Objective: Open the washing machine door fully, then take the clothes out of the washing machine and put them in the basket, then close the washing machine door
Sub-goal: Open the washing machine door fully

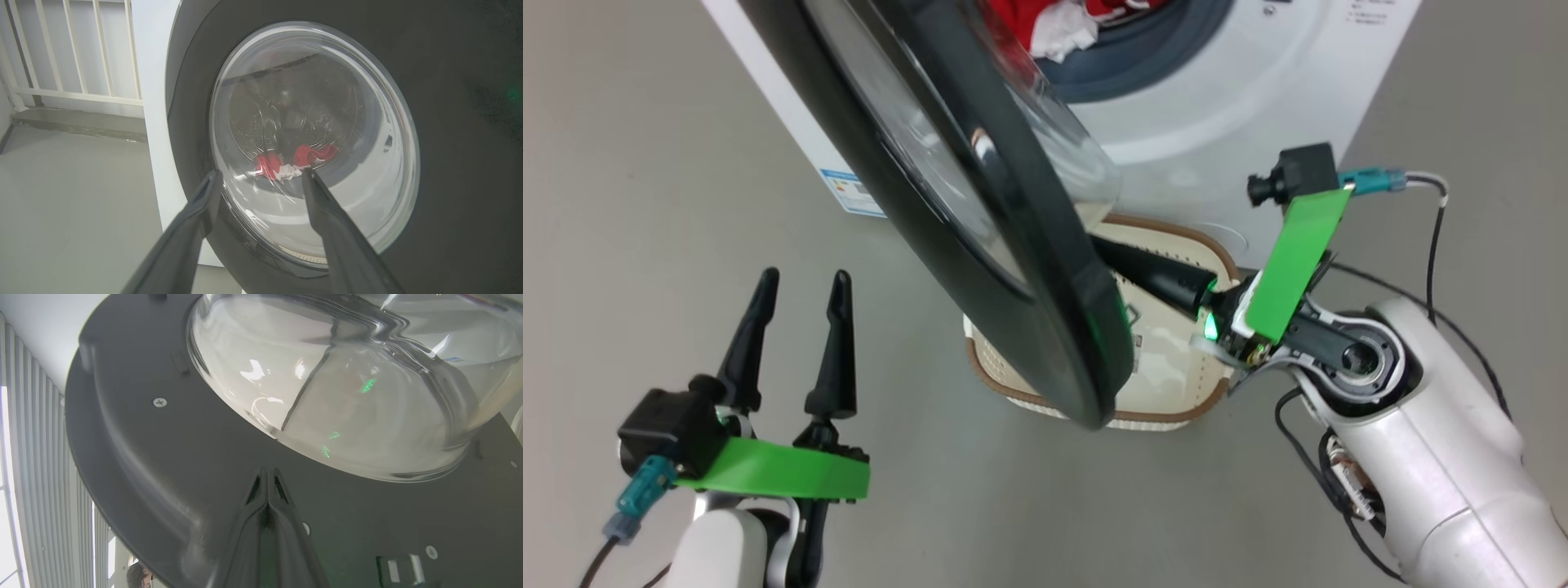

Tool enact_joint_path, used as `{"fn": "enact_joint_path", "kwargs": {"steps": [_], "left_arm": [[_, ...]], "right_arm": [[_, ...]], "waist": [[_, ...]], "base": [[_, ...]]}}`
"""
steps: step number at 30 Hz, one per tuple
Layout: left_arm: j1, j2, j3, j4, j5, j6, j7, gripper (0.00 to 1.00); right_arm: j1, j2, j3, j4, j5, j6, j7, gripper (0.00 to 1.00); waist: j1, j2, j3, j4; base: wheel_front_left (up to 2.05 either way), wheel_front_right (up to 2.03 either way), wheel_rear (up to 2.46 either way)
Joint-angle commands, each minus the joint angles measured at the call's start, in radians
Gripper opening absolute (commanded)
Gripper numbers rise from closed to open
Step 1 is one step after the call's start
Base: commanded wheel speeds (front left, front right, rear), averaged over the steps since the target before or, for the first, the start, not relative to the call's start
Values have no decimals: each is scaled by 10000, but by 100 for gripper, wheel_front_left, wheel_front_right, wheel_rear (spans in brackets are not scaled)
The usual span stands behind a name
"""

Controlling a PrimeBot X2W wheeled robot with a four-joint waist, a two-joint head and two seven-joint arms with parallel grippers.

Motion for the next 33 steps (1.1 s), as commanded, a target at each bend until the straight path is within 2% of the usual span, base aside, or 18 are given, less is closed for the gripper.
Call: {"fn": "enact_joint_path", "kwargs": {"steps": [1,14,33], "left_arm": [[130,232,221,-161,-130,104,-76,100],[519,232,-80,-6,-239,350,-76,100],[591,231,-274,228,-283,412,-76,100]], "right_arm": [[199,319,277,-305,22,71,141,0],[639,500,798,-195,-3,71,365,0],[773,612,1291,-111,-405,71,109,0]], "waist": [[0,-1,-391,375],[0,-1,-1072,1209],[0,-1,-1306,2468]], "base": [[0,0,0],[0,0,0],[0,0,0]]}}
